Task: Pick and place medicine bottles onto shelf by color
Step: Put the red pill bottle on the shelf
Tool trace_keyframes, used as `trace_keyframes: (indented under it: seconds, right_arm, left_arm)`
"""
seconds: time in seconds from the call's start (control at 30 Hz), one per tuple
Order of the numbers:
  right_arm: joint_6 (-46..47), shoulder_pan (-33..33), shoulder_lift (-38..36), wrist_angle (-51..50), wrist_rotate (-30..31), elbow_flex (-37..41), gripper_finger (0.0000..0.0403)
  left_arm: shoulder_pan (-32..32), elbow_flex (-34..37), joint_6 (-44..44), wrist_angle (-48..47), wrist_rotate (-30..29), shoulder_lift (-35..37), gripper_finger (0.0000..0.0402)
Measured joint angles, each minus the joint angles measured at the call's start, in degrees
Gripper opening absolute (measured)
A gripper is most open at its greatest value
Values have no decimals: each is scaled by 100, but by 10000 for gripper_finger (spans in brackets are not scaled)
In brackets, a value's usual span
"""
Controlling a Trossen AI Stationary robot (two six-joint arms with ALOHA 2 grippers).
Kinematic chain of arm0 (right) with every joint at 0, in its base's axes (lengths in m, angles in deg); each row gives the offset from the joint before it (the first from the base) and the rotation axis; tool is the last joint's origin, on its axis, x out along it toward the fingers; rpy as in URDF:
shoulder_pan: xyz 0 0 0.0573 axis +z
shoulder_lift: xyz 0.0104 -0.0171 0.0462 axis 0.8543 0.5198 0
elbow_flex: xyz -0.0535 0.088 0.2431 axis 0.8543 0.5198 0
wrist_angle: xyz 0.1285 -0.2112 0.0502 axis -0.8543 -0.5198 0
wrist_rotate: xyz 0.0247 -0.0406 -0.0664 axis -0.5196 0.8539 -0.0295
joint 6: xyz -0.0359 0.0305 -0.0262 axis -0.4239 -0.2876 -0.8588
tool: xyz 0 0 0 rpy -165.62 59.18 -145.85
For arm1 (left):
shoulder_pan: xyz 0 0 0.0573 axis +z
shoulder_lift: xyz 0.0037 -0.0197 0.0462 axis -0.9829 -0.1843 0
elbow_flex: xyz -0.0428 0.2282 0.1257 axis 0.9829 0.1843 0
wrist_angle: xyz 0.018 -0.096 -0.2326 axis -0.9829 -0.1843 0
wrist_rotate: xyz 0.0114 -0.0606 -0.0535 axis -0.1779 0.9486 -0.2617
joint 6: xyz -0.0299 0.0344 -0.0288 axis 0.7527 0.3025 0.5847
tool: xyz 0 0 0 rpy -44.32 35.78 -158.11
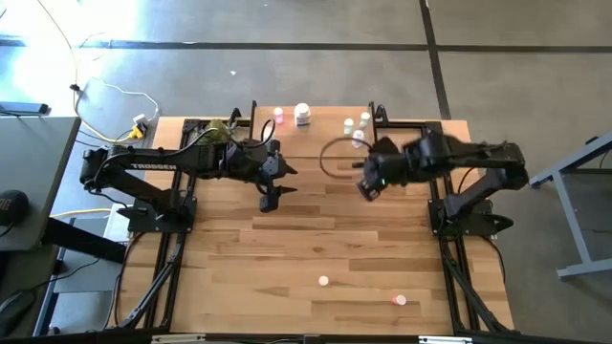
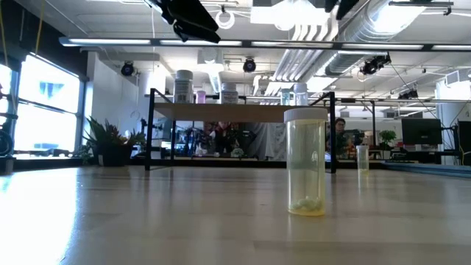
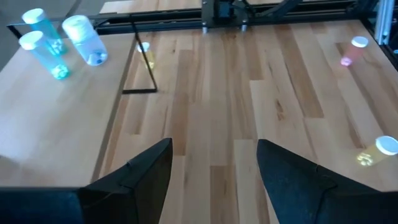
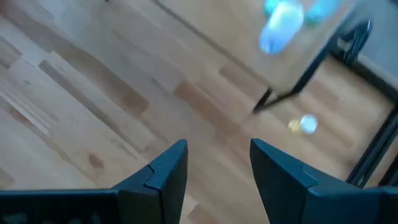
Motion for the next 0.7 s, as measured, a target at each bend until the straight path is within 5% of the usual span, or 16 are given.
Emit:
trace_keyframes:
  seconds: [0.7]
  right_arm:
    - [4649, 2971, -386, 1888, -41, 2502, 165]
  left_arm:
    - [-365, 0, 2, -205, 17, 0, 223]
